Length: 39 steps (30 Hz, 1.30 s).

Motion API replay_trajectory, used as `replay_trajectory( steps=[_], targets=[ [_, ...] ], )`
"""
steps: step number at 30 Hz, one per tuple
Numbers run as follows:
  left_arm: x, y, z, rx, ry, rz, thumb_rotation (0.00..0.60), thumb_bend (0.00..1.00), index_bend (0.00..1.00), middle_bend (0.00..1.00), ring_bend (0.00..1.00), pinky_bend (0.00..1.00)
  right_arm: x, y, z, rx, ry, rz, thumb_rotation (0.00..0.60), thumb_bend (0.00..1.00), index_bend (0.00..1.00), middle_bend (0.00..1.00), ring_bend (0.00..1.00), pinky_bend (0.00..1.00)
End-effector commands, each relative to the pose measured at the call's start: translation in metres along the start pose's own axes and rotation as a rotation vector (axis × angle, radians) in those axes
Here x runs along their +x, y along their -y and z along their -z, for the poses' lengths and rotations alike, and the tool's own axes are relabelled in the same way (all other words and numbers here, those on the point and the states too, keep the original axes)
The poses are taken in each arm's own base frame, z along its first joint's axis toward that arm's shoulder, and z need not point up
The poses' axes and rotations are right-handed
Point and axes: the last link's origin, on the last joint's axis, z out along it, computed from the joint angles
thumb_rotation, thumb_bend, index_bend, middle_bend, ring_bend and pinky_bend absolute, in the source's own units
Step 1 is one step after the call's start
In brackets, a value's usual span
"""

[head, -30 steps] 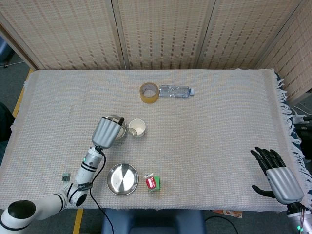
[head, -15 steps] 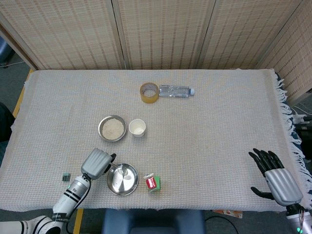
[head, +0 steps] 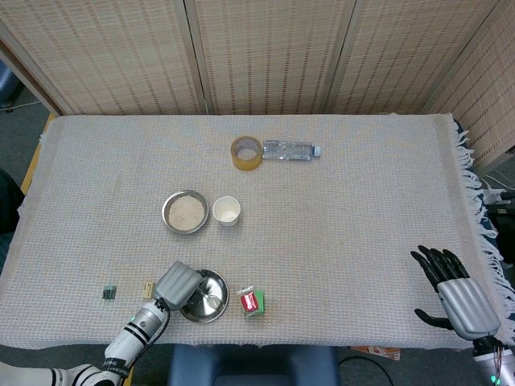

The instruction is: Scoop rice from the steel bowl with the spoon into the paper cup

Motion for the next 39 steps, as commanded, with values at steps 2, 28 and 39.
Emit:
replay_trajectory(
  steps=[2,28,39],
  targets=[
    [-0.001,0.000,-0.002,0.003,0.005,0.021,0.600,0.40,0.43,1.00,1.00,1.00,0.001,0.000,0.002,0.000,-0.009,-0.002,0.600,0.07,0.00,0.00,0.00,0.00],
    [0.012,0.113,0.132,0.287,-0.249,0.585,0.600,0.39,0.01,0.11,0.08,0.23,0.004,-0.002,-0.001,-0.017,-0.061,0.004,0.600,0.07,0.00,0.00,0.00,0.00],
    [0.012,0.145,0.173,0.405,-0.451,0.658,0.600,0.36,0.00,0.00,0.00,0.17,0.000,-0.009,-0.016,-0.053,-0.064,0.014,0.600,0.07,0.00,0.00,0.00,0.00]
  ],
)
